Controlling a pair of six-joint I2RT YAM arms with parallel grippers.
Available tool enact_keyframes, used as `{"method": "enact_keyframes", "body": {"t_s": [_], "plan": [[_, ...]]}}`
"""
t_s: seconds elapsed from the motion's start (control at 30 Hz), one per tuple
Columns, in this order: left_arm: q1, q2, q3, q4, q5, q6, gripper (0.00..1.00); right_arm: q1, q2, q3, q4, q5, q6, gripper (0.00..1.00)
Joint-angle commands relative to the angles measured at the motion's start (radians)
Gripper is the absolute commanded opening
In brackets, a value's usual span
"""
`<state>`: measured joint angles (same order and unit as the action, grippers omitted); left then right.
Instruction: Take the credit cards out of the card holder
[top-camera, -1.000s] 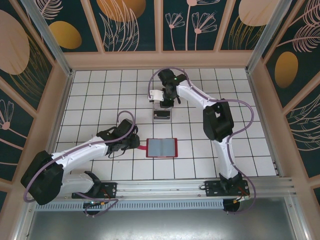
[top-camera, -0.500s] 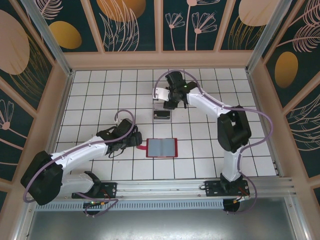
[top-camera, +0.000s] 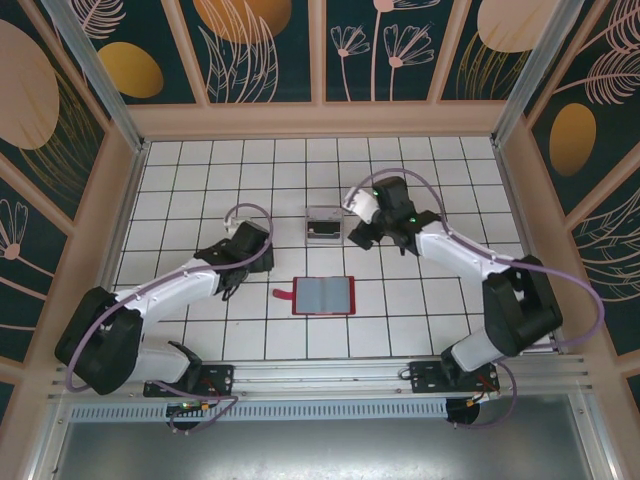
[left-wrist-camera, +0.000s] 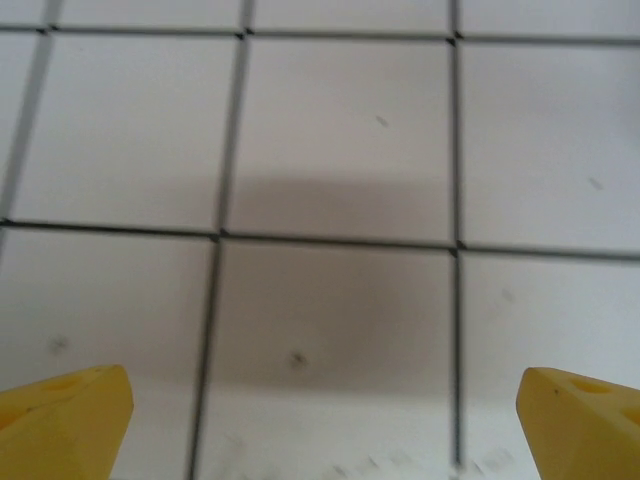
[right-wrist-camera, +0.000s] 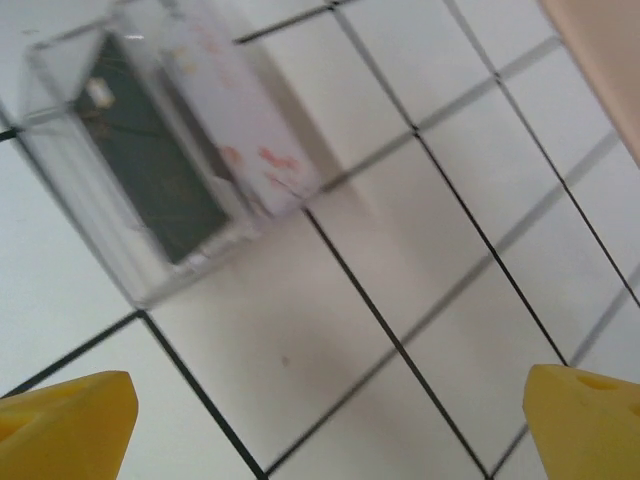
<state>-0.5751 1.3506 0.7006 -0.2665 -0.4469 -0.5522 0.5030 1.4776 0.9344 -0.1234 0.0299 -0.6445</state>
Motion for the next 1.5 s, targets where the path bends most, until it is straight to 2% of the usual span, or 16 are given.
{"method": "enact_keyframes", "body": {"t_s": [0.0, 0.17, 0.3, 0.4, 0.5, 0.67, 0.7, 0.77, 0.87, 0.9, 0.97, 1.0, 1.03, 1.47], "plan": [[0.072, 0.025, 0.028, 0.089, -0.165, 0.1, 0.99, -0.088, -0.1, -0.133, 0.214, 0.089, 0.203, 0.99], [0.187, 0.037, -0.021, 0.277, -0.324, 0.206, 0.99, -0.276, -0.176, -0.36, 0.488, 0.09, 0.367, 0.99], [0.304, 0.013, -0.102, 0.482, -0.325, 0.274, 0.99, -0.4, -0.173, -0.535, 0.768, 0.094, 0.476, 0.99], [0.349, 0.016, -0.237, 0.802, -0.271, 0.408, 0.98, -0.445, -0.136, -0.625, 0.963, 0.096, 0.515, 0.99], [0.38, 0.058, -0.297, 1.003, -0.167, 0.478, 0.98, -0.446, -0.113, -0.661, 1.081, 0.108, 0.519, 0.99], [0.44, 0.057, -0.397, 1.314, 0.007, 0.507, 0.98, -0.456, -0.069, -0.701, 1.264, 0.034, 0.589, 0.99], [0.461, 0.064, -0.422, 1.385, 0.04, 0.507, 0.98, -0.452, -0.037, -0.698, 1.286, 0.052, 0.591, 0.99], [0.507, 0.087, -0.427, 1.406, 0.099, 0.471, 0.99, -0.465, 0.005, -0.677, 1.288, 0.082, 0.62, 0.99], [0.553, 0.143, -0.449, 1.49, 0.219, 0.452, 0.99, -0.522, 0.031, -0.682, 1.303, -0.007, 0.658, 0.99], [0.559, 0.146, -0.445, 1.484, 0.242, 0.453, 0.98, -0.527, 0.072, -0.71, 1.411, -0.01, 0.654, 0.99], [0.563, 0.172, -0.463, 1.534, 0.279, 0.466, 0.99, -0.528, 0.057, -0.695, 1.347, -0.01, 0.657, 0.99], [0.563, 0.181, -0.471, 1.571, 0.289, 0.472, 0.98, -0.529, 0.068, -0.705, 1.392, -0.01, 0.654, 0.99], [0.563, 0.17, -0.457, 1.522, 0.291, 0.474, 0.99, -0.529, 0.057, -0.699, 1.357, -0.011, 0.657, 0.99], [0.563, 0.166, -0.466, 1.537, 0.29, 0.475, 0.99, -0.532, 0.061, -0.7, 1.367, -0.01, 0.658, 0.99]]}}
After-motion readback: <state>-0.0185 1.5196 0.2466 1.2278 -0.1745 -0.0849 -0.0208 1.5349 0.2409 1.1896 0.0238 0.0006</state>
